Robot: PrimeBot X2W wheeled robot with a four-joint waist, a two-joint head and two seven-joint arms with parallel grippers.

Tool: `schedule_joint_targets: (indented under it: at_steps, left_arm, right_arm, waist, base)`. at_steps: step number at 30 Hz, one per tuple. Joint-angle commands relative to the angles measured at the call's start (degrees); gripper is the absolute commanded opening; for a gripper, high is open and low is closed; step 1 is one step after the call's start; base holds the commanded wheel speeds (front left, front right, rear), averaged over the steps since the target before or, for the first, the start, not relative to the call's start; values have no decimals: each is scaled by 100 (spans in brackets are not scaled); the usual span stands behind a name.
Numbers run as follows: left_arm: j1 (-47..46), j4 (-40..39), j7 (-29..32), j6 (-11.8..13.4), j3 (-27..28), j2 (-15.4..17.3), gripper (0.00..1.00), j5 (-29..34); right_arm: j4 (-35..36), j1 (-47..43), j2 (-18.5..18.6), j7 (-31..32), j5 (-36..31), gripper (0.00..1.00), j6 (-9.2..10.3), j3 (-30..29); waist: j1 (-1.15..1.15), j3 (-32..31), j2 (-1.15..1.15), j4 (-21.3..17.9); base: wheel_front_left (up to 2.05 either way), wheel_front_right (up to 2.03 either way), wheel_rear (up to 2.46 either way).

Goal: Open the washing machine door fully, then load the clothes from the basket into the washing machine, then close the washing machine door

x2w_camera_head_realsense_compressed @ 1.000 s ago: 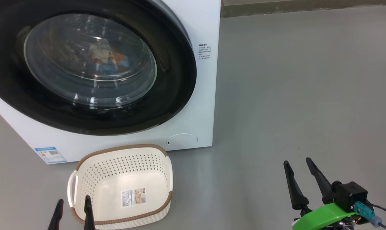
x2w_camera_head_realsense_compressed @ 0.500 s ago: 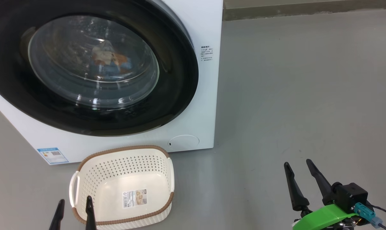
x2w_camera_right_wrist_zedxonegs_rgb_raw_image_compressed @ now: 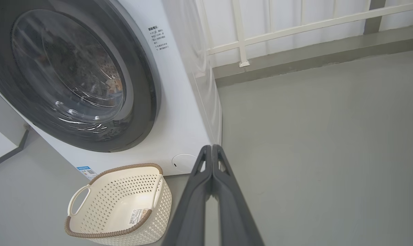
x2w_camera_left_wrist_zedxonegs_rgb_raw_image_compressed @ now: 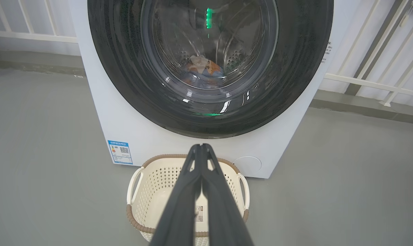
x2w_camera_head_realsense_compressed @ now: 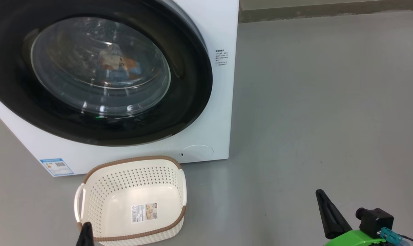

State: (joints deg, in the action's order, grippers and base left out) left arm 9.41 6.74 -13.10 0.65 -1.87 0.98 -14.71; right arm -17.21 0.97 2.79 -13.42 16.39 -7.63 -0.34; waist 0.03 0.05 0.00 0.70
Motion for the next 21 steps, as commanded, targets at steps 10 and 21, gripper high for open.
schedule_joint_targets:
  at_steps: [10,21]
  left_arm:
    - [-243,-7,177,-123,97,96,0,-854]
    - [-366,61,328,-189,146,120,0,-1522]
  right_arm:
    - [165,175,8,203,816,0,2,-72]
    - [179,208,8,373,1454,0,3,-124]
  waist:
    - [-2,13,0,-7]
    - [-2,13,0,-13]
  base:
    - [0,0,0]
    - [0,0,0]
